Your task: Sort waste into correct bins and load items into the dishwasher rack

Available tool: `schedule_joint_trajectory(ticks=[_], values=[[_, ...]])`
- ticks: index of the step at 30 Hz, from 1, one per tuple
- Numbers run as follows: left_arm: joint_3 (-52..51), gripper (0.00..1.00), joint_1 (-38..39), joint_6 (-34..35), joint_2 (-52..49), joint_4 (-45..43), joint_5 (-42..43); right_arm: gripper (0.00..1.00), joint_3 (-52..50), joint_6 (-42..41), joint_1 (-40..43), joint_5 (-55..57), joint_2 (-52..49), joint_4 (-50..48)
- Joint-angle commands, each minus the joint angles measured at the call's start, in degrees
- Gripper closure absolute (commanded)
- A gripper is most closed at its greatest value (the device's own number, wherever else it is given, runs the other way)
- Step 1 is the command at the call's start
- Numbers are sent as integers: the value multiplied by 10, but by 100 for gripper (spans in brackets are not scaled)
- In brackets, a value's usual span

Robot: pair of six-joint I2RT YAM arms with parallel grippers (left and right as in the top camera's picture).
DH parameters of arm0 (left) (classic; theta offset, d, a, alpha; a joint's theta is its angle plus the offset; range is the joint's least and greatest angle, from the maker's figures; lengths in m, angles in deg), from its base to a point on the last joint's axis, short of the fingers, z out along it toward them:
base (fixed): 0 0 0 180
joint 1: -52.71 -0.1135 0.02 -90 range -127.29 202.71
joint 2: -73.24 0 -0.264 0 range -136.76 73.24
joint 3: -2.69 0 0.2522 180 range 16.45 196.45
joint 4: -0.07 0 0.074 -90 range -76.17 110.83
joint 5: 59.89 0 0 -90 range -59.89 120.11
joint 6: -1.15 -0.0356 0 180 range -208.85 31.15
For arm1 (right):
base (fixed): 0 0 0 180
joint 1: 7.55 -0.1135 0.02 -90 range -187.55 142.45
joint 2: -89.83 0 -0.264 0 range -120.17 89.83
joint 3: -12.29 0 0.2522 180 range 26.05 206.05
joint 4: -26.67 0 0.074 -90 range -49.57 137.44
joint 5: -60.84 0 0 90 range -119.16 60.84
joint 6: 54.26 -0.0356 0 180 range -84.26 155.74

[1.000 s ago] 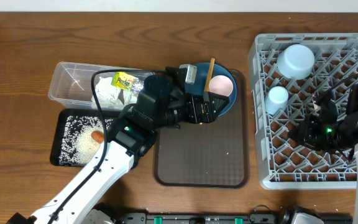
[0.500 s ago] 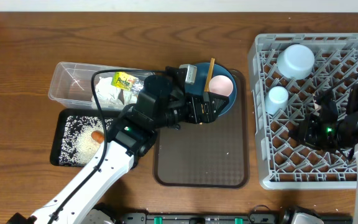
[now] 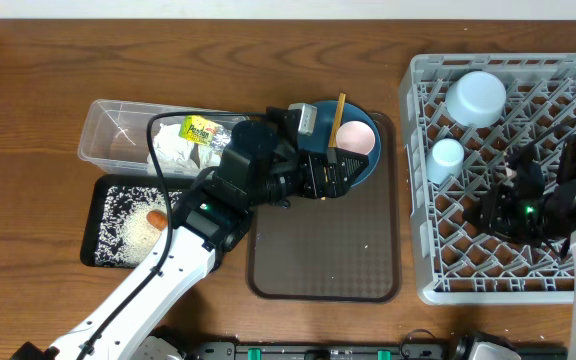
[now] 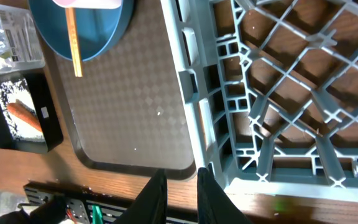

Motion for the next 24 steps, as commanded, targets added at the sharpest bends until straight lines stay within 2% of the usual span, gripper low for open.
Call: schedule_joint_trajectory(ticks=[1,14,16,19,21,24], values=[[7,0,-2,-5,5,0,8,83,-1,9,-4,0,7,4],[7,0,-2,-5,5,0,9,82,-1,9,-7,-1,7,1],[7,2,-2,-5,5,12,13,82,-1,9,-15,-1,7,0],[7,2,-9,-14,6,11,18,78,-1,13,-30,-1,7,0],[7,2,-22,-49,8,17,38,75,-1,13,-39,0,7,0],[8,2,-57,-52,14,68,33,73,-1,13,-50,-1,7,-5]])
